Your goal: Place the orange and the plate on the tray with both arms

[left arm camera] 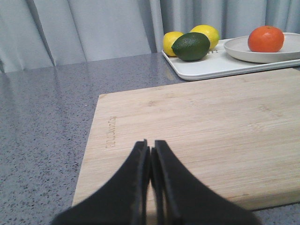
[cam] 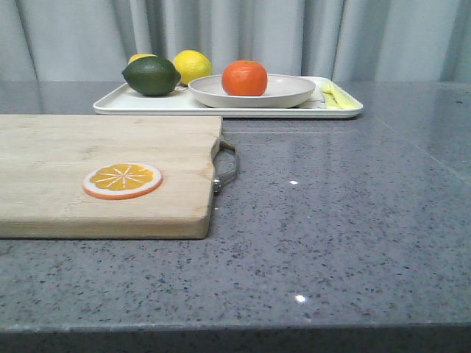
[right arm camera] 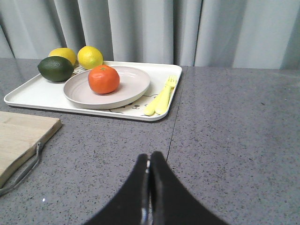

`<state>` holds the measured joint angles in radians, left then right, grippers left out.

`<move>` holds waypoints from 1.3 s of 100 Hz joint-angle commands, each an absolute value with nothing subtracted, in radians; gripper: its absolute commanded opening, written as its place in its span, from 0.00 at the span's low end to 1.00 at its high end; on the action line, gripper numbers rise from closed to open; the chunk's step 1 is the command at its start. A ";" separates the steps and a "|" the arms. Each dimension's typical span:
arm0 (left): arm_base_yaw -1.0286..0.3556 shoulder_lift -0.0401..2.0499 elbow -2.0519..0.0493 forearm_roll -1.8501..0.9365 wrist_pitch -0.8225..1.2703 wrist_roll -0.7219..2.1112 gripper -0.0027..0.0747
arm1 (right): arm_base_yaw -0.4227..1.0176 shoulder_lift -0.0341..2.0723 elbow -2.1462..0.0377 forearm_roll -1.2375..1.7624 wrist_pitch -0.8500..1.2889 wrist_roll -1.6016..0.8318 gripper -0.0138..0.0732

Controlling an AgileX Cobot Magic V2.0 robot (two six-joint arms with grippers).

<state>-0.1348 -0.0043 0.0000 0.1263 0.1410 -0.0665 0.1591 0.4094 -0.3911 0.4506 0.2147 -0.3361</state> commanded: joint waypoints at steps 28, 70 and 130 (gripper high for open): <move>-0.134 -0.038 0.008 0.128 0.070 -0.077 0.01 | 0.157 0.327 -0.354 0.240 0.128 -0.205 0.08; -0.134 -0.038 0.008 0.128 0.070 -0.077 0.01 | 0.157 -0.034 -0.076 -0.043 0.116 0.083 0.08; -0.134 -0.038 0.008 0.128 0.068 -0.077 0.01 | 0.155 -0.030 0.023 -0.044 -0.063 0.083 0.08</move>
<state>-0.1348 -0.0043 0.0000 0.1285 0.1410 -0.0665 0.1591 -0.0091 0.0275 -0.0303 0.0234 0.0814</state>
